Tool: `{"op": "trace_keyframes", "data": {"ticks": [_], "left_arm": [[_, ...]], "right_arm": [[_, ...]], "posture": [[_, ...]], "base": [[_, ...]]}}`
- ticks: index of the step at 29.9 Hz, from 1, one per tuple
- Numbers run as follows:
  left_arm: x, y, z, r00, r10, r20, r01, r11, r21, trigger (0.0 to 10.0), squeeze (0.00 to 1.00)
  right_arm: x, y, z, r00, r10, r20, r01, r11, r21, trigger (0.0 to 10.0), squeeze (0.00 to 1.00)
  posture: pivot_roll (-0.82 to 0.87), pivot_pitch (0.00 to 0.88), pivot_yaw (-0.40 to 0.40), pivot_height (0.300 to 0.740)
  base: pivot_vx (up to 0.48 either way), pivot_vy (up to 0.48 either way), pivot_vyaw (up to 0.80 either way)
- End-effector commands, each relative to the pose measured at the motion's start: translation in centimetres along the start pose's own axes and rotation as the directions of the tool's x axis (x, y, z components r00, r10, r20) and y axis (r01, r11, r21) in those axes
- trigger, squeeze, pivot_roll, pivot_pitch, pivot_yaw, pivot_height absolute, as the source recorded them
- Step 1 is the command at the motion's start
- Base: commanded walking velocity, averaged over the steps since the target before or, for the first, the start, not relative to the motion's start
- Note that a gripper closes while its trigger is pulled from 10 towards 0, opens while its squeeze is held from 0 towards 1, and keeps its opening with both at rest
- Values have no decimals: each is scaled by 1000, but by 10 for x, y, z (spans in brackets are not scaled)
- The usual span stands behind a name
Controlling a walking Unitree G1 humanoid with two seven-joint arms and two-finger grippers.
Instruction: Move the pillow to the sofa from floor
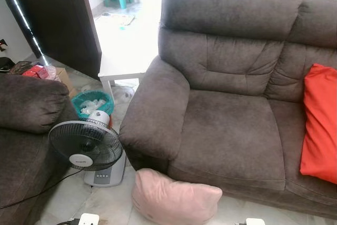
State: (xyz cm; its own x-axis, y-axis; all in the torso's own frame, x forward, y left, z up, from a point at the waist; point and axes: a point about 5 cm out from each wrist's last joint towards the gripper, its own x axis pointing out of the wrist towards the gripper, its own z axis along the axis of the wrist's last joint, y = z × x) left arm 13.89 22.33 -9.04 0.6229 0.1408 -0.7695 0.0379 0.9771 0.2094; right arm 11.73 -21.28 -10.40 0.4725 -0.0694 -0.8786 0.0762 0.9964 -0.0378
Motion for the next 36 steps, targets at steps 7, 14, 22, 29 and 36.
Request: {"op": "trace_keyframes", "data": {"ticks": [7,14,22,29,36], "left_arm": [[0,2,-2,1000,2,-11,-2,1000,9,10000,0],[0,1,-2,1000,5,-11,-4,1000,9,10000,0],[0,1,-2,1000,1,-12,-1,1000,7,10000,0],[0,1,-1,1000,2,-4,-2,1000,9,10000,0],[-1,2,2,999,27,39,-28,1000,7,10000,0]], "right_arm": [[0,-1,0,1000,2,-9,-2,1000,-3,10000,0],[0,-1,0,1000,2,-9,-2,1000,-5,10000,0],[0,-1,-1,1000,3,-14,-3,1000,-11,10000,0],[0,-1,-1,1000,5,-16,-5,1000,-14,10000,0],[0,0,1,1000,10,25,-10,999,32,10000,0]], "posture": [[110,0,-26,740],[111,0,-28,740],[112,0,-28,740],[113,0,-29,740],[116,0,-31,740]], "base": [[305,0,0],[350,0,0],[262,0,0],[0,0,0],[0,0,0]]}}
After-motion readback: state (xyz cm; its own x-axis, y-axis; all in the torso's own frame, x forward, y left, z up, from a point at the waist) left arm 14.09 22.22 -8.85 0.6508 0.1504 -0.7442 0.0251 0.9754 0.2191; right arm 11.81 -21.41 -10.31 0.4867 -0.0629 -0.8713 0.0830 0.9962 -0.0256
